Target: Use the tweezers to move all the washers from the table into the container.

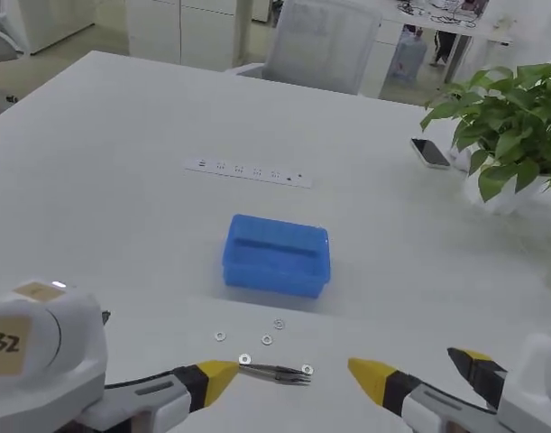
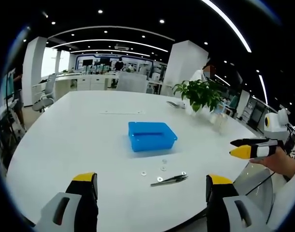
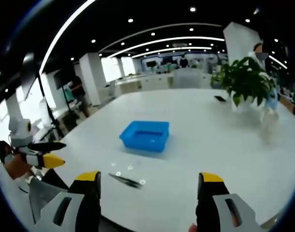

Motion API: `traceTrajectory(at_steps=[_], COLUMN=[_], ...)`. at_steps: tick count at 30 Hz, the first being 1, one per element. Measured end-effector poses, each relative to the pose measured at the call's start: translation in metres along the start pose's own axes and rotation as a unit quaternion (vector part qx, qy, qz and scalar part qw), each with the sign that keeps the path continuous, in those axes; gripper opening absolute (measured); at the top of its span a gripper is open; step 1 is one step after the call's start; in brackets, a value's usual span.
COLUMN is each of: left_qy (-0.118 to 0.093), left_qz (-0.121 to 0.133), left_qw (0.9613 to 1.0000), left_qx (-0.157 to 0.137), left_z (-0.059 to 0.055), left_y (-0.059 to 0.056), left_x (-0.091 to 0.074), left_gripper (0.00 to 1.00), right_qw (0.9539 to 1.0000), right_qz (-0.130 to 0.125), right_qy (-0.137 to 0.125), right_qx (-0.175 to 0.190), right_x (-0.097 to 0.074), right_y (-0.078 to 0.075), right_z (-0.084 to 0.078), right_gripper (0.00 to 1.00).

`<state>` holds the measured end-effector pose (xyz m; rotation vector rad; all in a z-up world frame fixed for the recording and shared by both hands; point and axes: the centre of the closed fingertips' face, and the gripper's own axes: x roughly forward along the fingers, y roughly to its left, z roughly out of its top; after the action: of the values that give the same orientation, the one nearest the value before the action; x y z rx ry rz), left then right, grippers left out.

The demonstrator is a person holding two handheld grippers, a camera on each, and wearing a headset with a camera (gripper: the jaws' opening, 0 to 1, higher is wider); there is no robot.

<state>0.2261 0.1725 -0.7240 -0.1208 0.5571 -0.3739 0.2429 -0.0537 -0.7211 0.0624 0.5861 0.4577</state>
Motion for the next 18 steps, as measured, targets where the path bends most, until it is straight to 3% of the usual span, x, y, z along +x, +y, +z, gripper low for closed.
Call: traceTrajectory(at_steps=[18], left_qy=[0.011], left_qz=[-0.008], left_qw=[0.9999], left_qx=[0.005], left_z=[-0.0052], left_y=[-0.0017], left_x=[0.0056], left_gripper=[0.93], right_qw=[1.0], right_qz=[0.001], right_qy=[0.007], right_qx=[0.002], right_x=[0.0023], right_y=[-0.001], right_z=[-0.0042], right_gripper=[0.8])
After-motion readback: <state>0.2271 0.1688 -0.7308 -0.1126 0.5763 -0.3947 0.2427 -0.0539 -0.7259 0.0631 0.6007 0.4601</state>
